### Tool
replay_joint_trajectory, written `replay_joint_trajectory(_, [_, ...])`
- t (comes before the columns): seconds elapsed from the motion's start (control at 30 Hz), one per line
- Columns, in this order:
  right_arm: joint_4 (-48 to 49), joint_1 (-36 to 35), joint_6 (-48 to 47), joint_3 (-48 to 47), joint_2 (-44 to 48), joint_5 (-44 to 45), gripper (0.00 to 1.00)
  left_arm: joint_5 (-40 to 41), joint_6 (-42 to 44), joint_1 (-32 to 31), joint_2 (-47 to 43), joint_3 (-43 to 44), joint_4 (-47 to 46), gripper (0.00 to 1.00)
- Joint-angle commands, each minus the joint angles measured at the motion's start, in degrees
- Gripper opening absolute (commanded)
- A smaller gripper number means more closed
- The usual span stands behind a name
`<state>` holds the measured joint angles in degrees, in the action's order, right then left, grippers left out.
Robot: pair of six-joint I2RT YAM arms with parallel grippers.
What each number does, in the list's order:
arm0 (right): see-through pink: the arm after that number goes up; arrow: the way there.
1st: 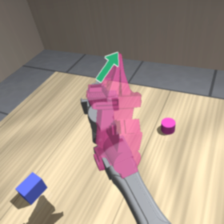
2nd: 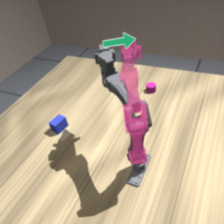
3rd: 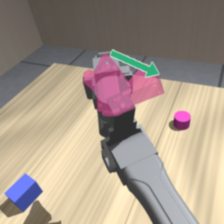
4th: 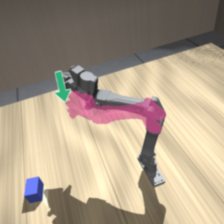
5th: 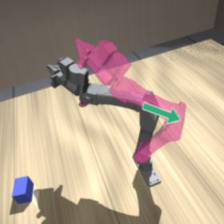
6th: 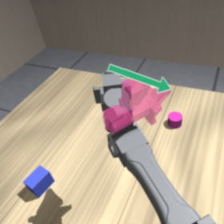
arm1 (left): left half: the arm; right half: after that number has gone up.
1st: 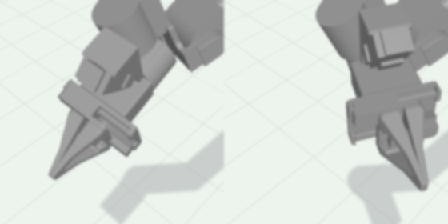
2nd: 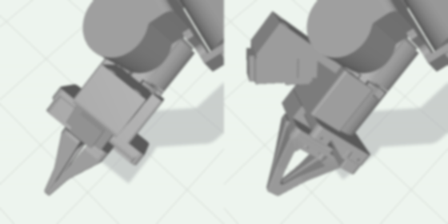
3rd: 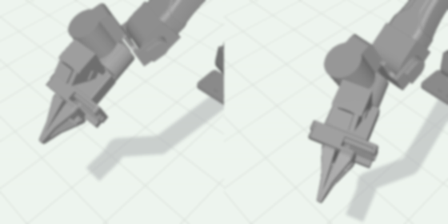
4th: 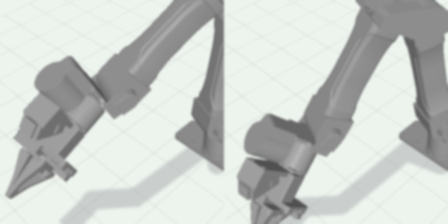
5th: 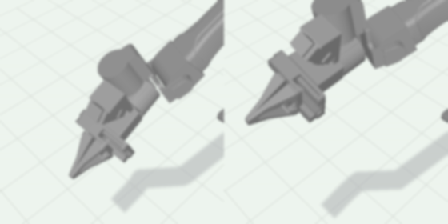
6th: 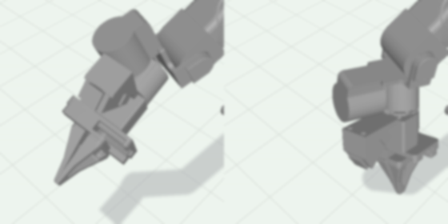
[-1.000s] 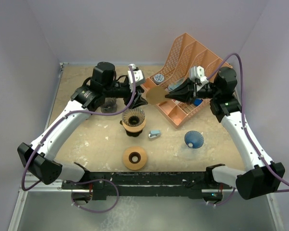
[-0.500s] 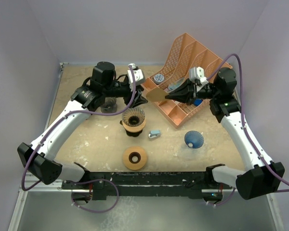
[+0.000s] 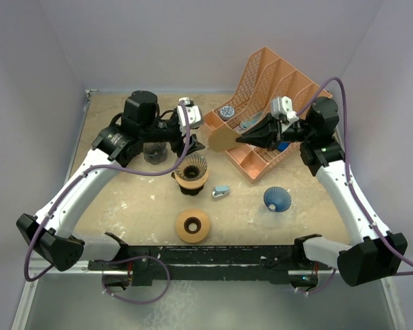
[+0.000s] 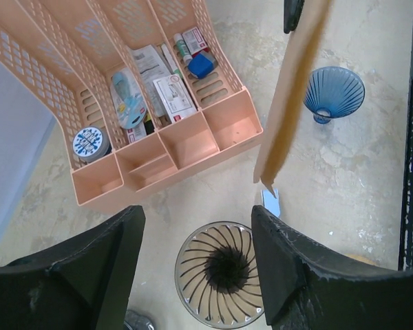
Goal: Place the coffee filter in the dripper
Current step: Pick up the coffee filter from the coffee filter holder.
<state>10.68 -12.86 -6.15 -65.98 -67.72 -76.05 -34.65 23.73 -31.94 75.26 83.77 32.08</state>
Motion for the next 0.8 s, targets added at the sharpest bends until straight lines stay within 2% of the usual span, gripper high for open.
replay_joint_trajectory(0.0, [1.54,-0.41,0.16,-0.05,1.55,-0.85,0.00,-0.90,2.76,0.24,-0.99,1.03,1.05,0.64])
replay_joint_trajectory(0.13, [2.24,-0.45,0.76,-0.01,1.28,-1.01,0.00,-3.26,0.40,0.22,-0.09,1.29,0.00,0.64])
replay_joint_trajectory(0.77, [3.08,-0.42,1.36,0.28,0.79,-1.60,0.00,-4.89,-2.81,-0.05,2.18,3.68,-2.22,0.63])
